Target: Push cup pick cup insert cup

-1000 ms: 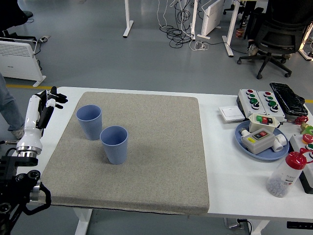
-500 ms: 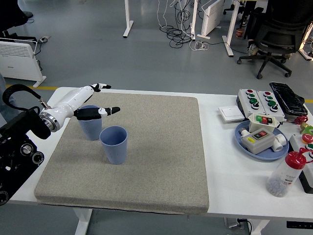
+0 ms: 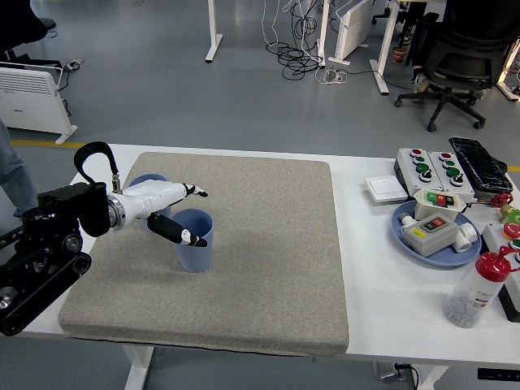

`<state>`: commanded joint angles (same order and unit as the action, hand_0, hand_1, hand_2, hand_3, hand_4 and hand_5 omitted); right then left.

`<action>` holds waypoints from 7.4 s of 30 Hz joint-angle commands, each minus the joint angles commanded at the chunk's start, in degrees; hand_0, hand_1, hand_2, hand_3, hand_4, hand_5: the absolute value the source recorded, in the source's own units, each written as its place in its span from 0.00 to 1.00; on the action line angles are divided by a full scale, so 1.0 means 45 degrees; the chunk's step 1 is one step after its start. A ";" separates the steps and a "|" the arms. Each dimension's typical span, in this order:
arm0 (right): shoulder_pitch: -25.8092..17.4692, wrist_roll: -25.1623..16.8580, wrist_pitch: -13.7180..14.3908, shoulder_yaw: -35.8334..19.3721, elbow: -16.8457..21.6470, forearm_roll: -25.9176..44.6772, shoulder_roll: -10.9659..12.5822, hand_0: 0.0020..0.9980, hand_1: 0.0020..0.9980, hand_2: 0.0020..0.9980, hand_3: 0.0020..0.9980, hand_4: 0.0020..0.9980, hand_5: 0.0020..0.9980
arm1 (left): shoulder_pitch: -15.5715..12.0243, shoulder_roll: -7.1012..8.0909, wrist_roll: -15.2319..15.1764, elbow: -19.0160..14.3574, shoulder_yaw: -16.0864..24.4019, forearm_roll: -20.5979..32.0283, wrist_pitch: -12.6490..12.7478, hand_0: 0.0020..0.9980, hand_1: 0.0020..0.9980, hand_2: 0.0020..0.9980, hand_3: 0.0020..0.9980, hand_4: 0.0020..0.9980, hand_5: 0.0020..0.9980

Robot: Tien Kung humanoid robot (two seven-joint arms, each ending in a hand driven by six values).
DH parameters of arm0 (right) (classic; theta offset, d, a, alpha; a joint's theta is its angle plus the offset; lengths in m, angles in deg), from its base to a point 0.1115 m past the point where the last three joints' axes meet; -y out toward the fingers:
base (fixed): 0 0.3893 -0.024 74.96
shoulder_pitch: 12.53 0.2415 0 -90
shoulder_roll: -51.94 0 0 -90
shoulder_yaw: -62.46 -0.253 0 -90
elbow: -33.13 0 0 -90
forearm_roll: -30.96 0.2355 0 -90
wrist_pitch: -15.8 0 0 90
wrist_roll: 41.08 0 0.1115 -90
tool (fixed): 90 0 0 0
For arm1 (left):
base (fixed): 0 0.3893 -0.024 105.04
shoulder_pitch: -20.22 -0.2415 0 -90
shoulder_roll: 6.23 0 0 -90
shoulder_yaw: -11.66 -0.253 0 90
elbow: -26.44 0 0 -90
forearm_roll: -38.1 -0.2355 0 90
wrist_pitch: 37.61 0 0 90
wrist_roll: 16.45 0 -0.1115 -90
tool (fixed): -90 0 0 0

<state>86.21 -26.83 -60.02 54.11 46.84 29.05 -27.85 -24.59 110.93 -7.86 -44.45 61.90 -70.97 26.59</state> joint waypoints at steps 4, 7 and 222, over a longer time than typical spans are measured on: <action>-0.0003 0.0002 -0.0001 -0.0008 0.0002 -0.0013 0.0003 0.69 0.61 0.63 0.58 0.10 0.50 | 0.0041 -0.0029 0.0062 0.0145 -0.0116 -0.0090 -0.0149 0.88 0.92 0.98 0.95 0.98 0.61; -0.0002 -0.0005 0.0000 0.0004 0.0003 0.0009 0.0005 0.69 0.61 0.63 0.58 0.10 0.50 | 0.0038 -0.0042 0.0071 0.0189 -0.0177 -0.0186 -0.0160 0.84 0.90 0.97 0.95 0.98 0.60; 0.0123 0.0265 -0.0064 -0.0616 0.0053 -0.1473 0.0123 0.69 0.61 0.63 0.58 0.09 0.49 | -0.9902 -0.3430 -0.4116 -0.2392 0.8256 1.7086 0.6997 0.85 0.85 0.87 0.80 0.60 1.00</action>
<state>86.76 -25.64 -60.31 51.34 47.07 22.42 -27.30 -69.15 95.50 -26.38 -55.21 99.05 5.92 58.08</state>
